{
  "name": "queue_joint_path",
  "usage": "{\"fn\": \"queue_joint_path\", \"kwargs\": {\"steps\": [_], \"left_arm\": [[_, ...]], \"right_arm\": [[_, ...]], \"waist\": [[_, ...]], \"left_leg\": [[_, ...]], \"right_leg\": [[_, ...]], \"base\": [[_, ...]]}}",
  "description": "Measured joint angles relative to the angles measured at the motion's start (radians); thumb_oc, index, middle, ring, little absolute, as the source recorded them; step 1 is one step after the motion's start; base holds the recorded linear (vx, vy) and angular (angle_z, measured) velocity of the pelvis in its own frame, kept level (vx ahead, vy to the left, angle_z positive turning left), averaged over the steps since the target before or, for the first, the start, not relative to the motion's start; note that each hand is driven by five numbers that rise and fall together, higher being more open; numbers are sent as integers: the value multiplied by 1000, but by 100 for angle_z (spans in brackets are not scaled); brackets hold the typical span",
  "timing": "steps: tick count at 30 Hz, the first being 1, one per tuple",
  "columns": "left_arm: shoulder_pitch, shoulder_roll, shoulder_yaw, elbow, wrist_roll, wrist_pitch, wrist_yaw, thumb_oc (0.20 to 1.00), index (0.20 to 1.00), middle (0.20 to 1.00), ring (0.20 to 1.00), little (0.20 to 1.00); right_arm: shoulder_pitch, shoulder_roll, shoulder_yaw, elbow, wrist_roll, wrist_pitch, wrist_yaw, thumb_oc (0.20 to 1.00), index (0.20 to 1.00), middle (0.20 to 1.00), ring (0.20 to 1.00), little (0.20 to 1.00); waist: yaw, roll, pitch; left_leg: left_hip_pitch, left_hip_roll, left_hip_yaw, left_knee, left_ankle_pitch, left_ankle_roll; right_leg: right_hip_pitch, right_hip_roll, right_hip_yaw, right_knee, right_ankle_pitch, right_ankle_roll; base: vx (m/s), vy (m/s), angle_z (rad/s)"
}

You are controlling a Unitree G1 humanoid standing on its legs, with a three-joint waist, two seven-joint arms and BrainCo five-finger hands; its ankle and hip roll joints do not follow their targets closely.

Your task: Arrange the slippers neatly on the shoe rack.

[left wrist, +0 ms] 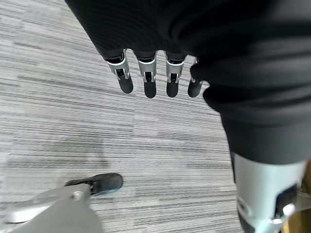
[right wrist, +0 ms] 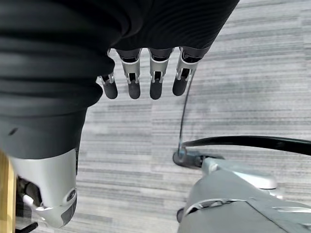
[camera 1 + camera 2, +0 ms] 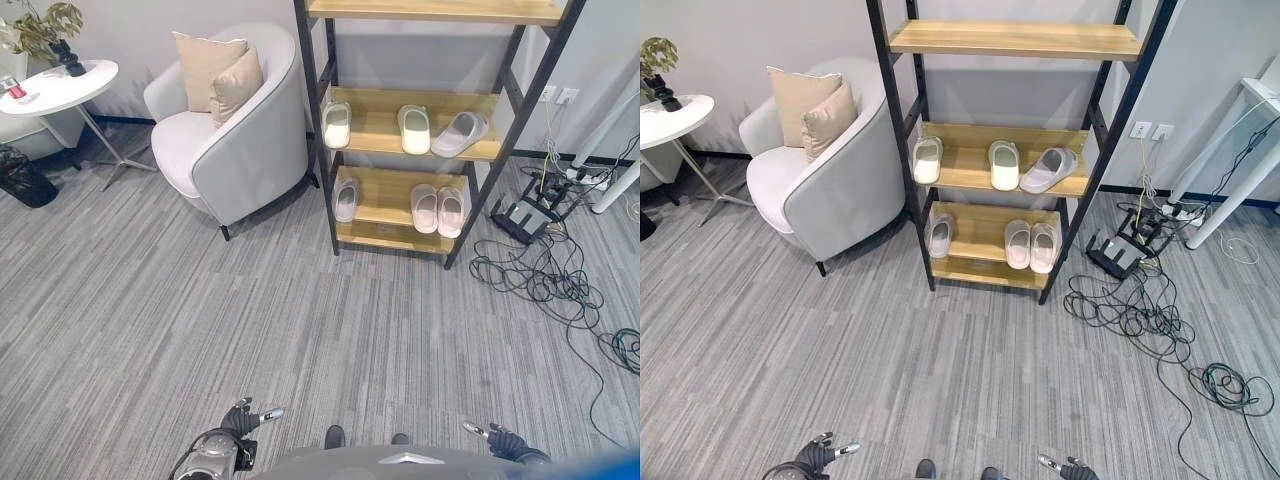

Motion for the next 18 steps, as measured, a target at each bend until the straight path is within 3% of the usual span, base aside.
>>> {"fn": "queue_joint_path", "kwargs": {"steps": [4, 7, 13, 17, 18], "left_arm": [[5, -4, -29, -21, 2, -5, -6, 1000, 1000, 1000, 1000, 1000], [14, -7, -17, 12, 19, -5, -25, 1000, 1000, 1000, 1000, 1000], [42, -31, -44, 36, 38, -2, -23, 1000, 1000, 1000, 1000, 1000], [27, -34, -38, 34, 39, -2, -22, 1000, 1000, 1000, 1000, 1000], [16, -26, -40, 12, 39, -3, -18, 1000, 1000, 1000, 1000, 1000]], "right_arm": [[3, -7, 5, 1, -9, -1, 2, 1000, 1000, 1000, 1000, 1000], [-6, -16, -80, 10, 14, -1, 1, 1000, 1000, 1000, 1000, 1000], [-9, -14, -4, -36, 14, -10, -1, 1000, 1000, 1000, 1000, 1000], [-4, 5, 68, 2, -9, -8, 2, 1000, 1000, 1000, 1000, 1000], [-9, 6, 84, 2, -38, -3, 3, 1000, 1000, 1000, 1000, 1000]], "waist": [[0, 0, 14], [-3, 4, 38], [5, 7, 53], [-2, -4, 51], [8, -19, 55]], "left_leg": [[0, 1, -1, 0, 0, 0], [-1, 5, 1, 0, 1, -1], [-20, 15, -2, 0, 4, -15], [-20, 26, -24, 1, 2, -27], [-51, 28, -25, 44, -7, -45]], "right_leg": [[0, 1, 0, 0, 0, -1], [-1, 4, 1, 0, -1, 0], [-16, 15, -2, 0, -4, -5], [-9, 28, -26, 0, -12, -19], [-20, 31, -28, 0, -25, -22]], "base": [[7, -35, 0], [10, -62, -2], [35, -98, 2], [37, -170, 15], [-60, -135, 15]]}}
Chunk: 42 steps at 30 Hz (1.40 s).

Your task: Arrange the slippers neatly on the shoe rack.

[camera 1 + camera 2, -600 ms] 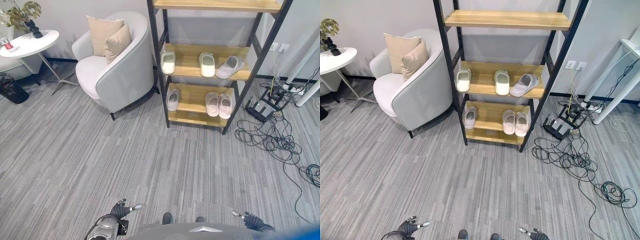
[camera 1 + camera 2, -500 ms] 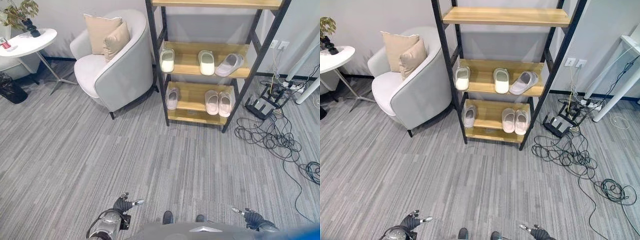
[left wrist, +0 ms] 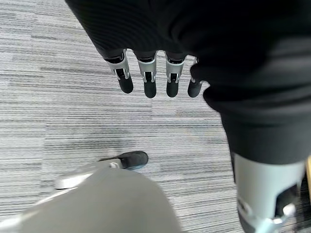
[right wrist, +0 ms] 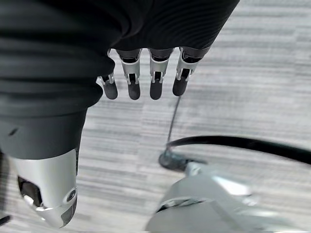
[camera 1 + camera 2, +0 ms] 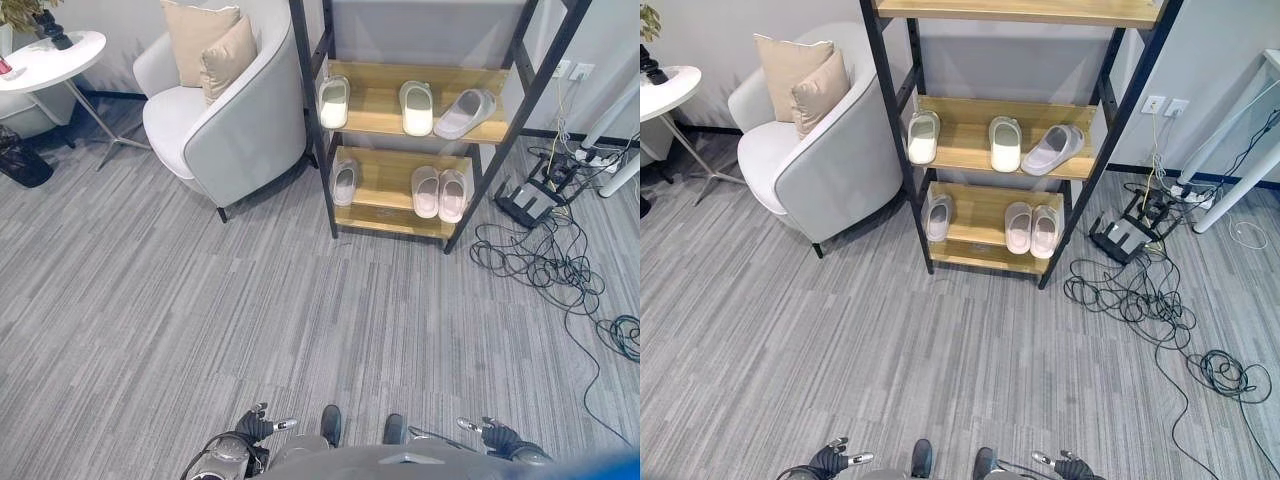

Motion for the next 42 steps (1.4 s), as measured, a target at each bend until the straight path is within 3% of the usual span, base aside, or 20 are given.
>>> {"fn": "queue_joint_path", "kwargs": {"steps": [5, 7, 11, 12, 16, 18, 20, 22, 24, 26, 27, 28, 30, 33, 34, 36, 37, 38, 39, 42], "left_arm": [[-98, 12, 6, 7, 1, -22, 11, 1000, 1000, 1000, 1000, 1000], [-77, 11, 11, 39, -1, -19, 22, 1000, 1000, 1000, 1000, 1000], [-38, 8, 14, 90, 3, -10, 23, 1000, 1000, 1000, 1000, 1000], [-36, 20, 10, 94, 15, -7, 23, 1000, 1000, 1000, 1000, 1000], [-108, 76, 5, 68, 37, -6, 24, 1000, 1000, 1000, 1000, 1000], [-137, 94, 12, 52, 30, 0, 27, 1000, 1000, 1000, 1000, 1000], [-118, 90, 9, 45, 30, -1, 39, 1000, 1000, 1000, 1000, 1000], [-73, 84, 5, 38, 37, -20, 47, 1000, 1000, 1000, 1000, 1000], [-43, 82, 8, 57, 40, -19, 47, 1000, 1000, 1000, 1000, 1000], [-6, 62, 14, 85, 40, -12, 44, 1000, 1000, 1000, 1000, 1000], [-1, 49, 9, 99, 43, -12, 44, 1000, 1000, 1000, 1000, 1000], [15, 27, 4, 96, 60, -14, 45, 1000, 1000, 1000, 1000, 1000], [16, 22, 14, 91, 62, -20, 44, 1000, 1000, 1000, 1000, 1000], [-14, 57, 14, 73, 60, -19, 45, 1000, 1000, 1000, 1000, 1000], [-26, 45, 14, 63, 54, -17, 45, 1000, 1000, 1000, 1000, 1000], [-89, 40, 11, -29, 16, -29, 44, 1000, 1000, 1000, 1000, 1000], [-92, 50, 12, -48, 17, -38, 44, 1000, 1000, 1000, 1000, 1000], [-97, 54, 10, -61, 17, -38, 44, 1000, 1000, 1000, 1000, 1000], [-80, 58, 14, -31, 19, -36, 44, 1000, 1000, 1000, 1000, 1000], [-3, 65, 44, 80, 40, -14, 46, 1000, 1000, 1000, 1000, 1000]], "right_arm": [[-119, -16, -7, -23, -21, -8, -11, 1000, 1000, 1000, 1000, 1000], [-135, -9, 33, -23, -46, -10, -15, 1000, 1000, 1000, 1000, 1000], [-88, -3, 25, -23, -76, -10, -23, 1000, 1000, 1000, 1000, 1000], [-65, 13, 25, -26, -75, -8, -25, 1000, 1000, 1000, 1000, 1000], [-32, 65, 4, -62, -70, 10, -18, 1000, 1000, 1000, 1000, 1000], [-28, 68, -41, -96, -39, 8, -9, 1000, 1000, 1000, 1000, 1000], [-24, 60, -62, -113, 5, 10, -5, 1000, 1000, 1000, 1000, 1000], [-16, 19, -60, -140, 13, 9, -18, 1000, 1000, 1000, 1000, 1000], [-16, 5, -74, -141, 13, 10, -42, 1000, 1000, 1000, 1000, 1000], [-39, -16, -79, -154, 9, 10, -52, 1000, 1000, 1000, 1000, 1000], [-54, -31, -58, -146, -2, 8, -63, 1000, 1000, 1000, 1000, 1000], [-38, -35, -56, -122, -4, 9, -68, 1000, 1000, 1000, 1000, 1000], [-41, -53, -36, -167, -22, 2, -70, 1000, 1000, 1000, 1000, 1000], [-90, -46, 9, -227, -21, -11, -70, 1000, 1000, 1000, 1000, 1000], [-120, -35, 19, -273, -20, -29, -71, 1000, 1000, 1000, 1000, 1000], [-127, -12, 58, -289, -23, -37, -79, 1000, 1000, 1000, 1000, 1000], [-137, -3, 73, -287, -32, -32, -69, 1000, 1000, 1000, 1000, 1000], [-120, -51, 69, -349, -51, -36, -47, 1000, 1000, 1000, 1000, 1000], [-133, -126, 57, -387, -80, -54, -43, 1000, 1000, 1000, 1000, 1000], [-72, -147, 85, -369, -185, -60, -63, 1000, 1000, 1000, 1000, 1000]], "waist": [[57, -61, 95], [88, -40, 87], [67, -59, 50], [56, -79, 34], [26, -95, 24], [-2, -71, 28], [-12, -26, 32], [-13, 4, 20], [-23, 0, 18], [-46, -5, 14], [-43, -7, 8], [-34, -25, -27], [0, -34, -36], [21, -62, -27], [18, -71, -18], [77, -122, 45], [95, -142, 55], [103, -138, 70], [104, -112, 100], [66, -50, 90]], "left_leg": [[-234, -18, 64, 304, 6, -78], [-230, 33, -24, -28, 52, -82], [-119, 4, -23, -1, 56, -14], [-71, -11, 2, -27, 63, 39], [-18, -50, 49, 22, -11, 112], [34, -97, 43, 55, -87, 183], [83, -94, 58, 48, -102, 164], [107, -104, 92, 43, -120, 132], [131, -102, 87, 42, -130, 114], [157, -98, 53, 51, -158, 68], [177, -100, 52, 57, -162, 61], [206, -128, 52, 96, -167, 55], [142, -128, 35, 249, -201, 24], [31, 2, 30, 426, -250, -34], [-14, 44, 21, 450, -219, -48], [-238, 47, 29, 817, -153, -41], [-247, 32, 21, 739, -177, -40], [-235, -10, -60, 416, -184, -42], [-225, -13, -96, 45, -65, -65], [-174, 46, -107, 69, 28, -51]], "right_leg": [[2, -34, -17, -1, -11, -66], [8, 8, -2, 0, -21, -33], [50, -8, 81, 38, -82, 11], [35, -28, 96, 99, -112, 25], [-239, -162, 62, 751, -134, 155], [-349, -281, 14, 927, -134, 168], [-373, -294, -23, 845, -140, 156], [-372, -279, -111, 448, -94, 123], [-385, -223, -94, 349, -34, 108], [-381, -106, 24, 318, -10, 99], [-354, -35, 59, 299, 18, 30], [-257, -3, 51, 198, 62, -94], [-176, -9, 48, 103, 81, -112], [-133, 14, 31, 71, 63, -133], [-126, 21, 18, 75, 50, -142], [-96, 17, -7, 66, 11, -162], [-84, 15, -2, 61, 7, -150], [-68, 3, 3, 44, 3, -127], [-24, 0, 11, -1, 7, -96], [68, 24, 91, 7, -31, -35]], "base": [[172, 7, 16], [422, 243, -18], [309, 313, -73], [214, 317, -65], [200, 276, -29], [258, 131, -11], [205, -81, -16], [168, -120, -22], [309, -191, 0], [339, -264, 32], [369, -436, 71], [265, -414, 57], [167, -342, 34], [49, -217, 21], [65, -284, 34], [173, -62, 47], [230, 16, 19], [200, 83, -10], [252, 147, -79], [198, 180, -96]]}}
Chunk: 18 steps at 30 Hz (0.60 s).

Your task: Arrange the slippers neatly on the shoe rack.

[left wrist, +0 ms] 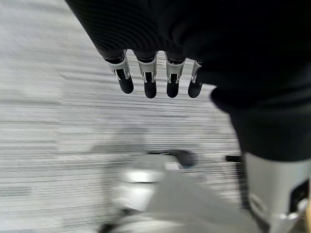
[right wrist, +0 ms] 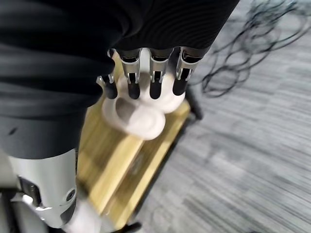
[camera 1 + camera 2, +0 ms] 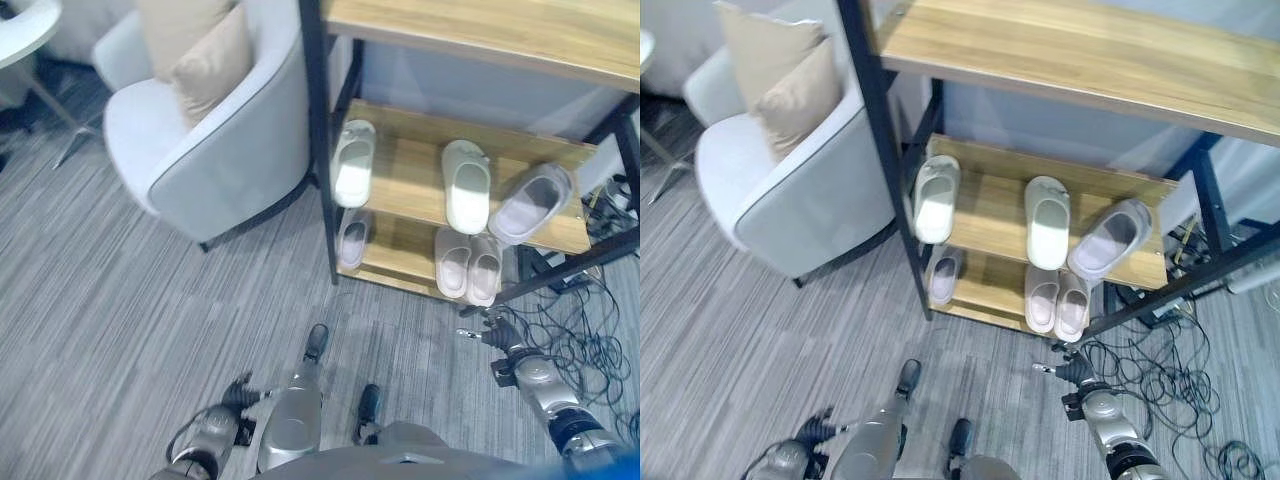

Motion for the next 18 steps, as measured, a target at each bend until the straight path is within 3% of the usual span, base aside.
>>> {"fn": "queue_joint_path", "kwargs": {"steps": [1, 2, 4, 6, 9, 14, 18], "left_arm": [[9, 4, -2, 7, 1, 3, 1, 1000, 1000, 1000, 1000, 1000], [-8, 7, -2, -20, 2, -2, 3, 1000, 1000, 1000, 1000, 1000], [-28, 5, -2, -42, 1, -8, 13, 1000, 1000, 1000, 1000, 1000], [-26, 10, -5, -66, 1, -5, 20, 1000, 1000, 1000, 1000, 1000], [-17, 13, -5, -84, 1, -5, 20, 1000, 1000, 1000, 1000, 1000], [42, -18, -50, -122, 3, -8, 21, 1000, 1000, 1000, 1000, 1000], [75, -39, -77, -102, 43, -13, 22, 1000, 1000, 1000, 1000, 1000]], "right_arm": [[20, 32, 27, 50, -21, 7, -2, 1000, 1000, 1000, 1000, 1000], [15, 110, 12, 152, -21, 7, -6, 1000, 1000, 1000, 1000, 1000], [27, 156, 17, 173, -22, 10, 4, 1000, 1000, 1000, 1000, 1000], [39, 163, 13, 143, -22, 9, 4, 1000, 1000, 1000, 1000, 1000], [48, 157, 8, 63, -21, 5, -5, 1000, 1000, 1000, 1000, 1000], [82, 155, -15, -17, 3, 4, -18, 1000, 1000, 1000, 1000, 1000], [73, 131, 77, -257, 2, -7, -12, 1000, 1000, 1000, 1000, 1000]], "waist": [[-24, -15, -13], [-20, -30, -26], [-19, -12, -43], [-14, -6, -73], [-20, -14, -90], [-47, 3, -108], [-42, 17, -108]], "left_leg": [[41, -26, 30, -52, 82, 44], [91, -72, 55, -98, 84, 77], [129, -104, 56, -110, 66, 98], [141, -123, 71, -111, 52, 112], [152, -130, 84, -111, 44, 110], [138, -101, 103, -112, 41, 98], [114, -91, 103, -112, 50, 94]], "right_leg": [[10, -37, 13, 24, -30, 43], [29, -91, 13, 32, -46, 79], [37, -129, 6, 57, -70, 124], [42, -153, -5, 58, -74, 143], [61, -159, -7, 31, -77, 148], [53, -133, 13, -2, -59, 118], [30, -122, 14, -6, -50, 115]], "base": [[151, 154, -37], [166, 179, -18], [92, 116, -1], [43, 54, -12], [41, 67, -17], [-4, 45, -16], [-1, 22, 1]]}}
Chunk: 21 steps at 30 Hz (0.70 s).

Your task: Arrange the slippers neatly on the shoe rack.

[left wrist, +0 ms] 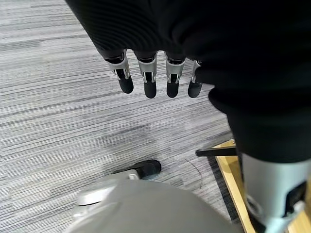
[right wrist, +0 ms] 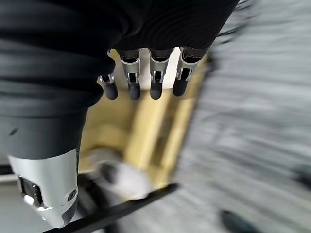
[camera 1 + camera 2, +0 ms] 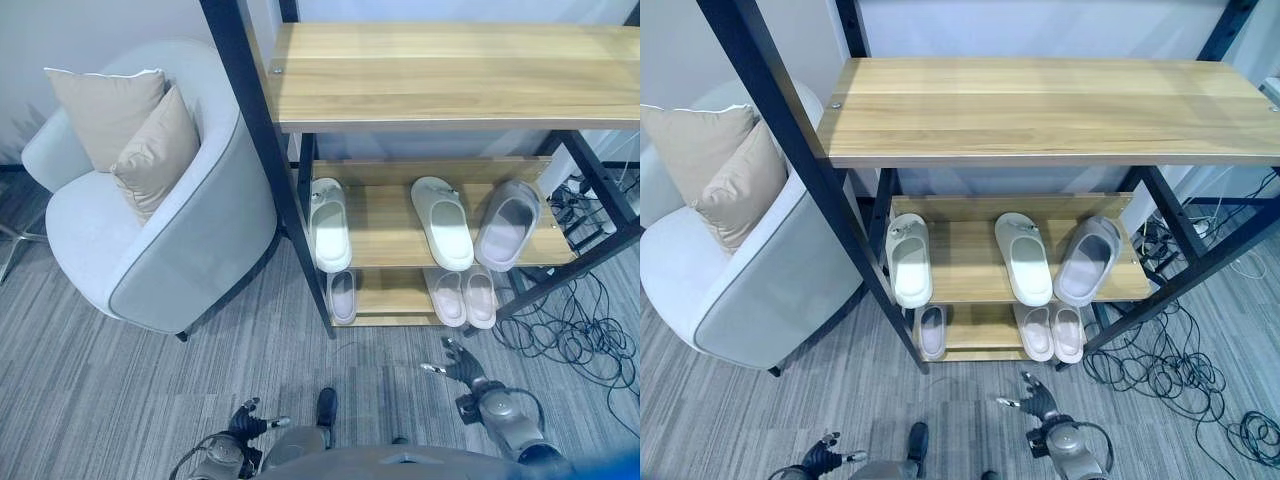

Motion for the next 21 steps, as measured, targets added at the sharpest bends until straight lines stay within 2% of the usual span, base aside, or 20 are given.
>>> {"fn": "queue_joint_path", "kwargs": {"steps": [2, 3, 6, 9, 11, 13, 16, 17, 18, 20, 21], "left_arm": [[14, -2, 1, 0, 7, -11, 19, 1000, 1000, 1000, 1000, 1000], [9, -2, 1, -10, 27, -13, 20, 1000, 1000, 1000, 1000, 1000], [6, -4, 0, -17, 30, -14, 21, 1000, 1000, 1000, 1000, 1000], [-9, -2, -2, -20, 41, -14, 24, 1000, 1000, 1000, 1000, 1000], [-6, -1, -3, -38, 68, -17, 34, 1000, 1000, 1000, 1000, 1000], [-6, -3, -3, -35, 72, -21, 36, 1000, 1000, 1000, 1000, 1000], [-6, -6, -12, -39, 75, -35, 49, 1000, 1000, 1000, 1000, 1000], [-9, -3, -28, -48, 77, -42, 64, 1000, 1000, 1000, 1000, 1000], [-9, 5, -45, -58, 84, -52, 66, 1000, 1000, 1000, 1000, 1000], [-13, 18, -53, -62, 112, -54, 67, 1000, 1000, 1000, 1000, 1000], [-16, 26, -72, -79, 111, -53, 69, 1000, 1000, 1000, 1000, 1000]], "right_arm": [[-5, -32, 69, -190, -4, -16, 29, 1000, 1000, 1000, 1000, 1000], [-11, -47, 96, -224, -4, -41, 38, 1000, 1000, 1000, 1000, 1000], [-34, -98, 171, -310, -5, -37, 79, 1000, 1000, 1000, 1000, 1000], [-81, -130, 185, -382, -18, -56, 116, 1000, 1000, 1000, 1000, 1000], [-85, -150, 139, -470, -43, -91, 112, 1000, 1000, 1000, 1000, 1000], [-142, -153, 50, -452, -141, -91, 25, 1000, 1000, 1000, 1000, 1000], [-343, -211, -120, -355, -297, -95, -149, 1000, 1000, 1000, 1000, 1000], [-391, -302, -196, -309, -352, -95, -221, 1000, 1000, 1000, 1000, 1000], [-451, -366, -335, -209, -358, -84, -309, 1000, 1000, 1000, 1000, 1000], [-478, -370, -343, -64, -356, -81, -368, 1000, 1000, 1000, 1000, 1000], [-462, -389, -364, 31, -347, -57, -399, 1000, 1000, 1000, 1000, 1000]], "waist": [[8, -1, 1], [18, -2, 1], [26, -3, 7], [42, -11, 18], [45, -12, 27], [42, -5, 34], [59, 1, 37], [83, 1, 42], [106, -2, 65], [107, -4, 80], [103, -6, 81]], "left_leg": [[0, 0, -1, 0, 0, -1], [0, 1, -1, 0, 1, -2], [-13, 1, -18, 0, 7, -7], [-16, 2, -28, 0, 10, -9], [-16, 0, -31, 0, 10, -9], [-15, -3, -31, 0, 11, -8], [-29, -4, -42, 0, 12, -8], [-45, -5, -50, 0, 13, -8], [-68, -6, -56, 0, 21, -7], [-69, -11, -69, 1, 21, -6], [-78, -16, -94, 1, 23, -9]], "right_leg": [[1, 1, 0, -1, 0, 1], [1, 1, 0, -1, 0, 1], [-4, 6, -8, -1, 1, 1], [-4, 9, -24, -1, 0, 2], [-2, 8, -26, -1, 0, 2], [3, 5, -26, 0, 0, 2], [-6, 7, -36, -1, -1, 3], [-19, 8, -45, -1, -1, 3], [-38, 10, -54, -1, -2, 5], [-34, 14, -63, 1, -4, 7], [-32, 16, -90, -1, -9, 16]], "base": [[0, 0, 0], [-40, 1, 2], [-16, -4, 11], [24, -1, 16], [35, 16, 4], [21, 5, 0], [53, -10, 10], [63, -16, 24], [77, -22, 20], [58, -30, 29], [1, -25, 56]]}}
